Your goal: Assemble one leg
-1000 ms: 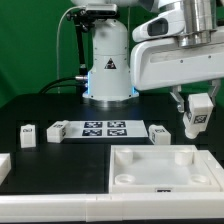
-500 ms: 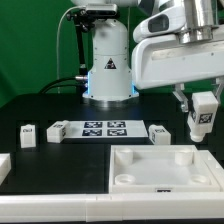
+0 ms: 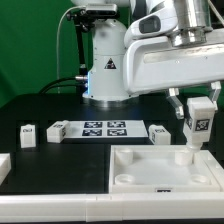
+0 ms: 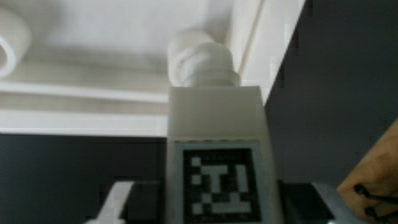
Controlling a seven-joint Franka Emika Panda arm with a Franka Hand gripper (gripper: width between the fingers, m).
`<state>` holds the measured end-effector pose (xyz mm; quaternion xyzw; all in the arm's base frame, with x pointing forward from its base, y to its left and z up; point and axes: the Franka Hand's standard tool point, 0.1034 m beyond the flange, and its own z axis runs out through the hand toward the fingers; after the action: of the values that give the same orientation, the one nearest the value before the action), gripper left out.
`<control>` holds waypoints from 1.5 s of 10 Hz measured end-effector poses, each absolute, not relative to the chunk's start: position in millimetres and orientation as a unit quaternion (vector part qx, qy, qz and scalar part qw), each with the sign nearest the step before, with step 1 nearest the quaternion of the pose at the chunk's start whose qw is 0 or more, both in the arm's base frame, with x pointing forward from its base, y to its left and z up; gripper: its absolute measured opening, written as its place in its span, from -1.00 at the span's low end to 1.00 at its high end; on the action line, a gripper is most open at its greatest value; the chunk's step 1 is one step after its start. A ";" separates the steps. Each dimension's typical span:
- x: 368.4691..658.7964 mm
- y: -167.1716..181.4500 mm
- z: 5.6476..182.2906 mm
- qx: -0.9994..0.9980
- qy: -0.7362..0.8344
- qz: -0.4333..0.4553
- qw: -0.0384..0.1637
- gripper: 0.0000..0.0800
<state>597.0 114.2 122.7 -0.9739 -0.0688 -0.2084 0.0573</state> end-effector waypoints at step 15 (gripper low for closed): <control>606.6 114.5 100.6 -0.956 -0.068 -0.279 0.057 -0.27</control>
Offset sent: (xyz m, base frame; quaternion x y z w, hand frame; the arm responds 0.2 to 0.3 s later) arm 0.0000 0.0000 0.0000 0.0000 0.2667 0.0000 0.9638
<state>606.6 114.5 100.6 -0.9561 -0.0685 -0.2792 0.0567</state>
